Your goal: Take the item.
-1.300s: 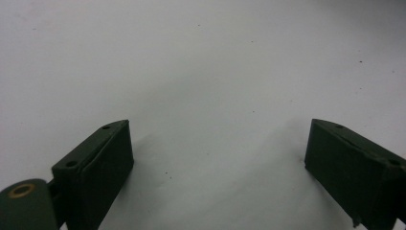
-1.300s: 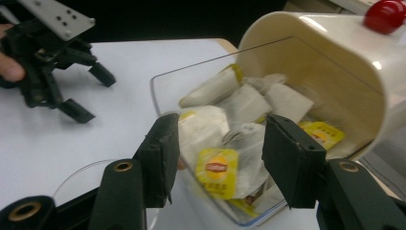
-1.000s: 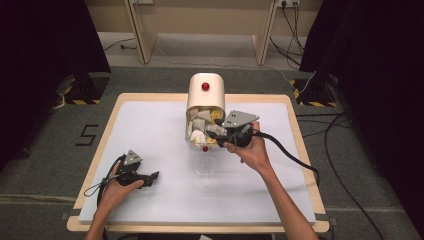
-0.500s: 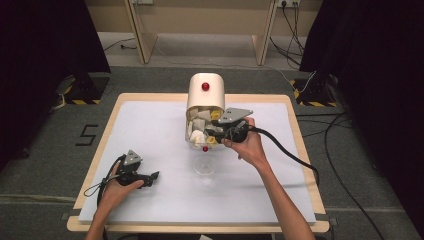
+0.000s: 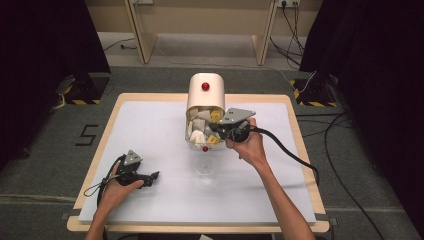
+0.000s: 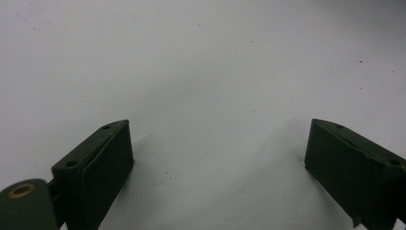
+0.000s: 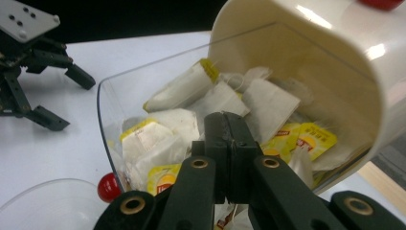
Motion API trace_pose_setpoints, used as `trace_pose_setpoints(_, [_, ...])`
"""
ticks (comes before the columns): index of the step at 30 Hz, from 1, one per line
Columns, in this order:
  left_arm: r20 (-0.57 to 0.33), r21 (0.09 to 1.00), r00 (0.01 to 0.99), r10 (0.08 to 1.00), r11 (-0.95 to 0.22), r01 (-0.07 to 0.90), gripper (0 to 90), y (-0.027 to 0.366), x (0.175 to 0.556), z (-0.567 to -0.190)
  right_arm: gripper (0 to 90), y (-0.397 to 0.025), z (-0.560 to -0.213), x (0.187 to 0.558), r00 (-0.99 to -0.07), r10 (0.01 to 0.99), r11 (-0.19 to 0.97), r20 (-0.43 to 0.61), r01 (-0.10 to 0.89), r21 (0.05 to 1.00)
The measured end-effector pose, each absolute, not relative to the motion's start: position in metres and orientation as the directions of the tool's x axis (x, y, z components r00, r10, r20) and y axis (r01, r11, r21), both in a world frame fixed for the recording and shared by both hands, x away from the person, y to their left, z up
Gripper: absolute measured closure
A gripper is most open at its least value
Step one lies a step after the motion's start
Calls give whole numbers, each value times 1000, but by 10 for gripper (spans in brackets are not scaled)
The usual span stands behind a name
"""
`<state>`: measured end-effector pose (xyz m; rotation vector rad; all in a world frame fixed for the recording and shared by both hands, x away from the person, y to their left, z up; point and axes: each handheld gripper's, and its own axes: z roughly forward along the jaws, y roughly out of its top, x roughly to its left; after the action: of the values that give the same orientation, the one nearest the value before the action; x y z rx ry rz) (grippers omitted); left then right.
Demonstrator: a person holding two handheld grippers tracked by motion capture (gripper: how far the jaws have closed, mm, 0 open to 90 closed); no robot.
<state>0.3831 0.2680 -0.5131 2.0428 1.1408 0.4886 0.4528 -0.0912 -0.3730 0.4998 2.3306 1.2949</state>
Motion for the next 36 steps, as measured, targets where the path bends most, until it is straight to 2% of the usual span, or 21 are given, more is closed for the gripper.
trace_pose_setpoints(12, [-23, 752, 533, 846, -337, 566, 84, 268, 383, -513, 900, -99, -344, 438, -825, 514, 432, -234, 13, 902])
trace_pose_setpoints(27, [-23, 752, 533, 846, -337, 567, 84, 268, 383, -513, 900, -109, -320, 431, -821, 530, 331, -211, -29, 943])
trace_pose_setpoints(36, [-23, 752, 533, 845, -337, 566, 84, 268, 383, -513, 900, -114, -308, 418, -826, 517, 315, -226, -62, 947])
